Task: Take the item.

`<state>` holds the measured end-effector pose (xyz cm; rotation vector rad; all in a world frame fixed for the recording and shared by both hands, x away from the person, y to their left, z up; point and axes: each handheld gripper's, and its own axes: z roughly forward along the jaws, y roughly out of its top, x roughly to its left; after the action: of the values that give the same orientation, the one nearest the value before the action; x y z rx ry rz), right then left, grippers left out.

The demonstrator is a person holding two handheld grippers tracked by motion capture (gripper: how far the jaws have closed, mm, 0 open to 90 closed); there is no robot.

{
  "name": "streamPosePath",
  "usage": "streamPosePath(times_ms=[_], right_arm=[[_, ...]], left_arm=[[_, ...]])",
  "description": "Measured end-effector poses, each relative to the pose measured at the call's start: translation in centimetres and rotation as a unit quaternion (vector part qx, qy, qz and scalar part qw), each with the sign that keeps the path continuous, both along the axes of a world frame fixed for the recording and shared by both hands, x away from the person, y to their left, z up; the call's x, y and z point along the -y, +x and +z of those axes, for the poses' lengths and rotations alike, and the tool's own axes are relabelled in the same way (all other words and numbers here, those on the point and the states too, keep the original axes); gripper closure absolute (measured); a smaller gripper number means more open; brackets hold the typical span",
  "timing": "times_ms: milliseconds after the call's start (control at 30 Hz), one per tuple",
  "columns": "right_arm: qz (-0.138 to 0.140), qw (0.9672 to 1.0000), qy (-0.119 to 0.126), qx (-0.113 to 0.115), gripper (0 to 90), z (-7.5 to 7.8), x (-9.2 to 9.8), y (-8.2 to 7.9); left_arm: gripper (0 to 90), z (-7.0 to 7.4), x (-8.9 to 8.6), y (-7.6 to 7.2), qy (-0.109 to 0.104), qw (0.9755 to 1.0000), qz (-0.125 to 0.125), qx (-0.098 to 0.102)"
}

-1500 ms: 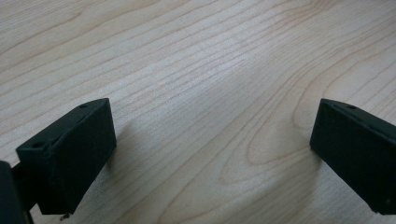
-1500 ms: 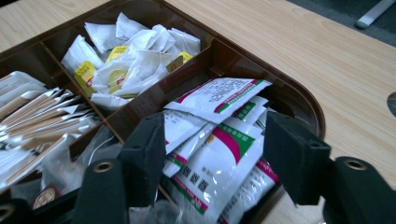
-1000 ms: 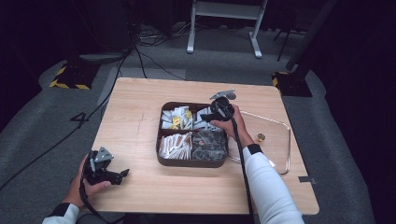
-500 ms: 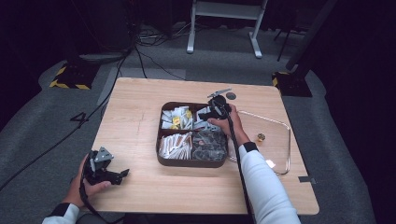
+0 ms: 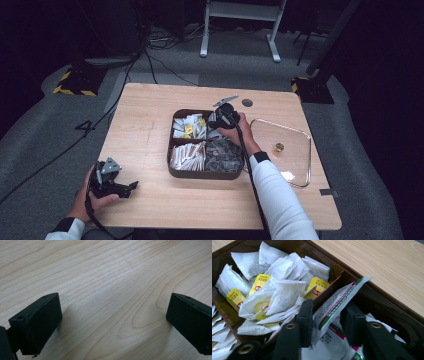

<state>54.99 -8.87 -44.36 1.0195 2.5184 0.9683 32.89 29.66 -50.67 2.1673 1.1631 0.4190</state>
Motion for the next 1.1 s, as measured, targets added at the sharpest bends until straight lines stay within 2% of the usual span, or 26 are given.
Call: streamPosePath(times_ms=[67,233,367,633,767,1100], right_arm=[[0.0,1.0,-0.004,0.003,72.3,0.1,-0.1,0.0],[0.005,1.0,0.007,0.001,87.2,0.1,0.0,-0.3],[0.005,0.9998,0.019,0.007,88.4,0.5,0.3,-0.8],[0.007,0.9988,0.037,0.033,88.9,2.0,1.3,-2.0],[0.016,0.9978,0.047,0.043,89.9,2.6,1.8,-2.9],[0.029,0.9953,0.072,0.057,90.0,3.8,3.1,-4.4]], left_arm=[[0.5,0.0,0.0,0.0,-0.001,1.0,0.001,-0.001],[0.5,0.0,0.0,0.0,-0.002,1.0,0.001,-0.001],[0.5,0.0,0.0,0.0,0.0,1.0,0.0,0.0],[0.5,0.0,0.0,0.0,-0.001,1.0,0.001,-0.001],[0.5,0.0,0.0,0.0,-0.002,1.0,0.001,-0.001],[0.5,0.0,0.1,0.0,-0.002,1.0,0.002,-0.001]])
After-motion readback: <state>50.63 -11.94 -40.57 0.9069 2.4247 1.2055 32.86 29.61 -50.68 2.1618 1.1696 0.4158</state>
